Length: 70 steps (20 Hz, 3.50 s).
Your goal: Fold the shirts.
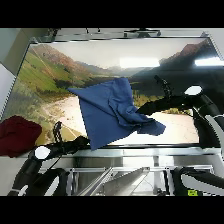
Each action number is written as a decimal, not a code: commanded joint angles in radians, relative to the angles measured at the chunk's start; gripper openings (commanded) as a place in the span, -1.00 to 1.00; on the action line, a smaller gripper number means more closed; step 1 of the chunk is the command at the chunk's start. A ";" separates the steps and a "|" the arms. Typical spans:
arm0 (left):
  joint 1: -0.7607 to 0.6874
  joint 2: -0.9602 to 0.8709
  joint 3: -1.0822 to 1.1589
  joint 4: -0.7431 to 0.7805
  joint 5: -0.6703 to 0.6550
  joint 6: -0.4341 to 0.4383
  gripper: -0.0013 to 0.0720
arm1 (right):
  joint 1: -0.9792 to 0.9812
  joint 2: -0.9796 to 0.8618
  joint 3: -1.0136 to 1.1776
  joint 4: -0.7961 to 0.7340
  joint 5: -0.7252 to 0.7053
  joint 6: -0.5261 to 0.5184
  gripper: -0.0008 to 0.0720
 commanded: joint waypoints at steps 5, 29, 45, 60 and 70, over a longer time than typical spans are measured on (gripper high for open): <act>0.017 -0.308 -0.012 -0.337 0.000 0.371 0.55 | 0.002 0.007 0.000 -0.001 0.045 0.000 0.34; 0.018 -0.653 0.049 -0.705 -0.222 0.872 -0.91 | 0.606 -0.024 0.000 -0.814 -0.425 -0.125 0.36; 0.106 -0.523 0.126 -0.812 -0.394 0.928 -0.91 | 0.598 0.033 0.093 -1.007 -0.414 0.366 -0.94; 0.887 -0.163 1.278 -1.284 -0.603 0.676 -0.90 | -0.005 0.844 0.566 -0.996 -0.400 0.838 -0.94; 0.832 -0.407 1.332 -0.829 -0.533 0.642 -0.90 | -0.023 0.488 0.562 -0.988 -0.455 0.856 -0.94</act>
